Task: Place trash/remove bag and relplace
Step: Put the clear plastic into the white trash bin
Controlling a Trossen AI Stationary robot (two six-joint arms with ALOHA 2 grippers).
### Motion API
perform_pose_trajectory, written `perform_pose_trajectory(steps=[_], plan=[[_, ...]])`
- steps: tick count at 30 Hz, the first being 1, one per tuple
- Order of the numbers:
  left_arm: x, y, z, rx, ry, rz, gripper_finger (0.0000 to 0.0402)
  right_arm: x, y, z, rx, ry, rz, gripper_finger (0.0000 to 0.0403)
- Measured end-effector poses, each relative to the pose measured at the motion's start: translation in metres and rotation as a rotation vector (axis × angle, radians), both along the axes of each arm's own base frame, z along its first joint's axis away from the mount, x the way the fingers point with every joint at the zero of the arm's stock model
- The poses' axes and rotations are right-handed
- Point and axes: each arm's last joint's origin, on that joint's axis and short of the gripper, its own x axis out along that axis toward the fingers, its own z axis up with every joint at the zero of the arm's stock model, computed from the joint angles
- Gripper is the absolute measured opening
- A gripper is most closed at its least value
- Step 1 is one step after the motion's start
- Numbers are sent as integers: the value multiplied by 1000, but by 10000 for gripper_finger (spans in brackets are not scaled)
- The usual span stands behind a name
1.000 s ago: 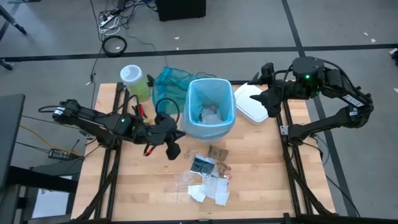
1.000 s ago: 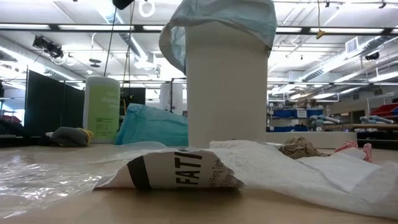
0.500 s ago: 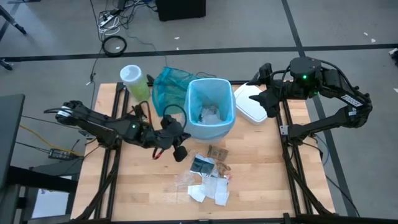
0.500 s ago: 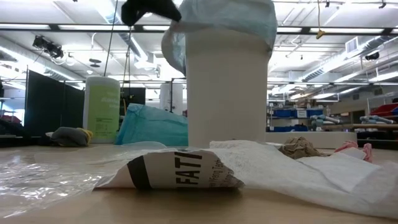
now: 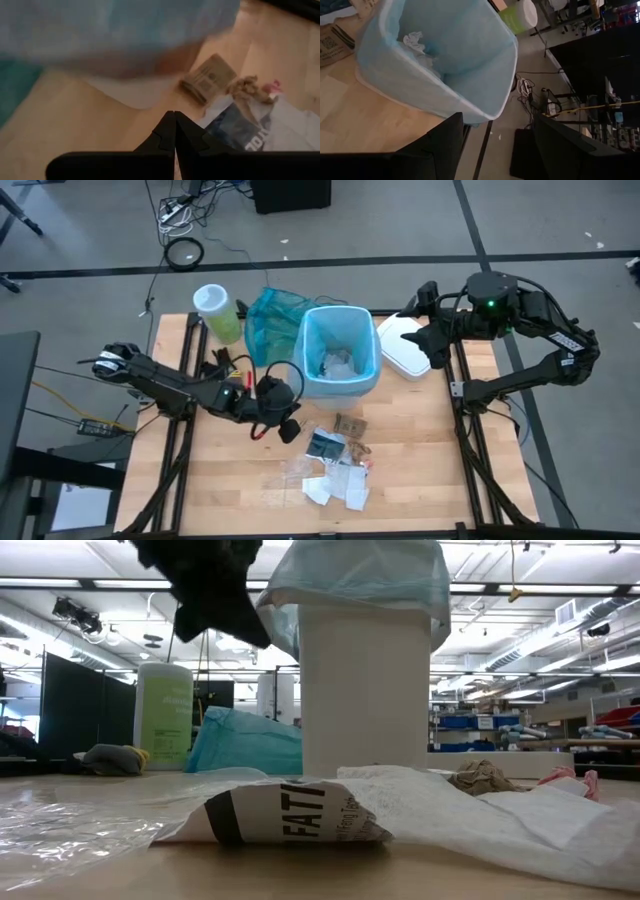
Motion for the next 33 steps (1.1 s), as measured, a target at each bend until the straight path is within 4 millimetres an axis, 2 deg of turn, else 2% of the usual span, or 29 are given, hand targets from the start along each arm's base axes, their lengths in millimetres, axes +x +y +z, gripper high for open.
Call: perform_pose_trajectory(steps=[4, 8, 17, 21, 25, 33], plan=[[-3, -9, -7, -27, 4, -53, 7, 0, 0, -1, 2, 14, 0, 230], [-9, -11, -25, -46, 1, -52, 14, -1, 0, -1, 2, 15, 0, 234], [-21, -6, -69, -60, -192, -97, 70, -1, 0, -1, 3, 15, 0, 253], [-27, -4, -84, -13, -248, -122, 87, -1, 0, -1, 3, 15, 0, 259], [-21, -6, -101, 35, -209, -149, 97, -1, 0, -1, 3, 15, 0, 261], [3, -14, -126, 74, -160, -174, 100, -1, 0, -1, 3, 15, -1, 261]])
